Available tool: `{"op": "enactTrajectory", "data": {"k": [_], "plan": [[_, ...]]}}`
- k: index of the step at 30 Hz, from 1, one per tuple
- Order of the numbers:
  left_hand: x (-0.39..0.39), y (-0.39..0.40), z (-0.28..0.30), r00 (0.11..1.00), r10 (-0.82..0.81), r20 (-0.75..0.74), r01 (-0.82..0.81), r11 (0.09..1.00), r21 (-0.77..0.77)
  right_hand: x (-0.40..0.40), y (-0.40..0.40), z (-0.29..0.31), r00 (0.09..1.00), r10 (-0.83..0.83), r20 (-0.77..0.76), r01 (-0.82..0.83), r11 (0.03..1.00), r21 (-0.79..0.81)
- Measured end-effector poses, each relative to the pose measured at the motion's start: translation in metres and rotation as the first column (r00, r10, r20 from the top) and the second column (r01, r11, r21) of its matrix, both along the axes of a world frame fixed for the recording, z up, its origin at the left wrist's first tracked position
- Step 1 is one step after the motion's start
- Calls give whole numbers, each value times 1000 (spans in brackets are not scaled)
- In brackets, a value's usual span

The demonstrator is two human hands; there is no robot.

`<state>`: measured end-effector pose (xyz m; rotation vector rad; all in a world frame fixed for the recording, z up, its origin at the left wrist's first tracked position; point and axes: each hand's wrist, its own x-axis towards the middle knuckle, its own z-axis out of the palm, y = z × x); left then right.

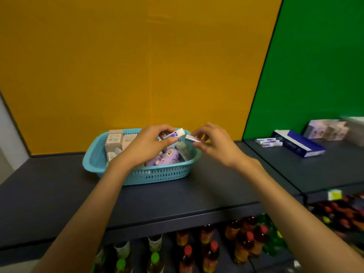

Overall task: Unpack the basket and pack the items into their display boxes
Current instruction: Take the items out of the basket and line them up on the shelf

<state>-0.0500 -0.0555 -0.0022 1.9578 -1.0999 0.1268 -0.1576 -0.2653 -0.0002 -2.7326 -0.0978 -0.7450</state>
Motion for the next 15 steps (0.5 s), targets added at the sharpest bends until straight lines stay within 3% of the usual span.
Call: {"op": "enactTrajectory", "data": {"k": [6,15], "plan": [[-58,-101,-12,997,-53,48,48,994,100,-89,-104,-19,994,-100,-44,102,994,49],[-138,-253,-46,999,-8,50,-4,973,230,-198,-253,-43,982,-170,-84,178,979,102]]}}
